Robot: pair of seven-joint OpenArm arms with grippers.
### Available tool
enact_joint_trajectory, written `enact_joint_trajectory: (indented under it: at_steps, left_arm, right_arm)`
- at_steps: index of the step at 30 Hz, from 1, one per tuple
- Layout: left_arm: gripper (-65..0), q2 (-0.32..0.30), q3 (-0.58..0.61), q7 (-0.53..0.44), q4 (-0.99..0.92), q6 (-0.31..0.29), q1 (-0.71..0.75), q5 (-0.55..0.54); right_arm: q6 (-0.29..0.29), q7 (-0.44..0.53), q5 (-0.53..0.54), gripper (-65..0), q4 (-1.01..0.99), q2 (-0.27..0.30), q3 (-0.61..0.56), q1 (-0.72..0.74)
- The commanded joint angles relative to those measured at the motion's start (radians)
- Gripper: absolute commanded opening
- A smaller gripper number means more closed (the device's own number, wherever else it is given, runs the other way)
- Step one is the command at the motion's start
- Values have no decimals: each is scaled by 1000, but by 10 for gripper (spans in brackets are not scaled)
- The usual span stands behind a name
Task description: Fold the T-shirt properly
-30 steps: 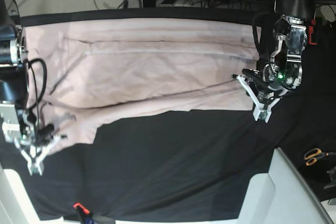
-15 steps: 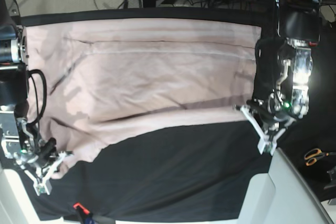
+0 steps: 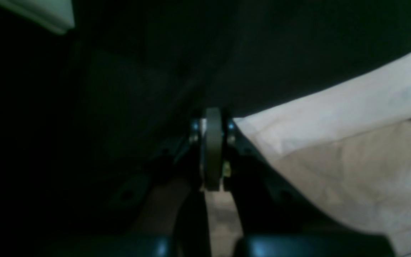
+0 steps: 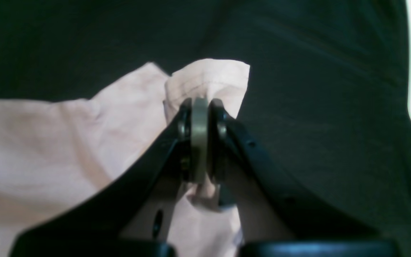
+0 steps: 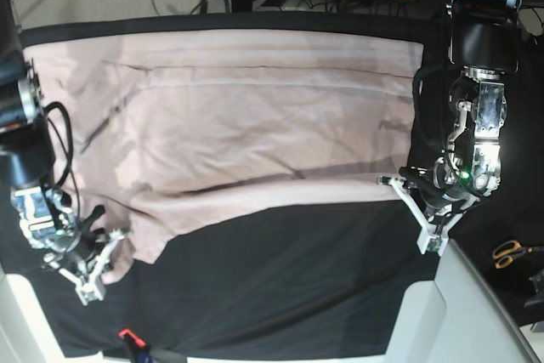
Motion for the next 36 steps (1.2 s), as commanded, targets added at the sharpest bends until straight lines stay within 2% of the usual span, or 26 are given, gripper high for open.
enact_joint_trajectory:
  at_steps: [1,4,5,7,9,17,21,26,29,33,36]
  left_arm:
    - [-650,-12,-6,-14,14,6,-28,1]
    - [-650,-9,-3,-14,17,6,-47,1]
    - [-650,-9,0,-14,8,6,-60,1]
    - [-650,-8,3,-14,-3,6,-76,1]
    - [-650,-8,3,-14,-15,6,-97,1]
    - [-650,-8,-1,2,-15,6,-137,1]
    - [-650,-8,5,40,-5,6,-129,1]
    - [-650,-12,-3,37,-8,6,-90,1]
    - [-650,-12,-3,37,-14,6,-85,1]
    - [-650,-12,-3,36,-3,6,-48,1]
    - [-650,-12,-3,34,-3,6,-22,1]
  right_arm:
    - [-6,44,7,-623,-15,3,5,42]
    - [-12,116,7,-621,-62,5,5,64]
    - [-34,128,9,-621,-70,6,5,69]
    - [-130,140,9,-620,-76,8,-1,79]
    - [-184,148,9,-620,-76,9,-1,82]
    - [-196,191,9,-620,-71,25,5,98]
    - [-270,205,9,-620,-74,26,-1,67]
    - [-272,179,13,-612,-73,23,7,32]
    - [-272,170,15,-534,-73,22,8,29]
    - [-272,16,58,-416,-71,5,82,23]
    - [-270,1,62,-317,-71,-11,128,-4]
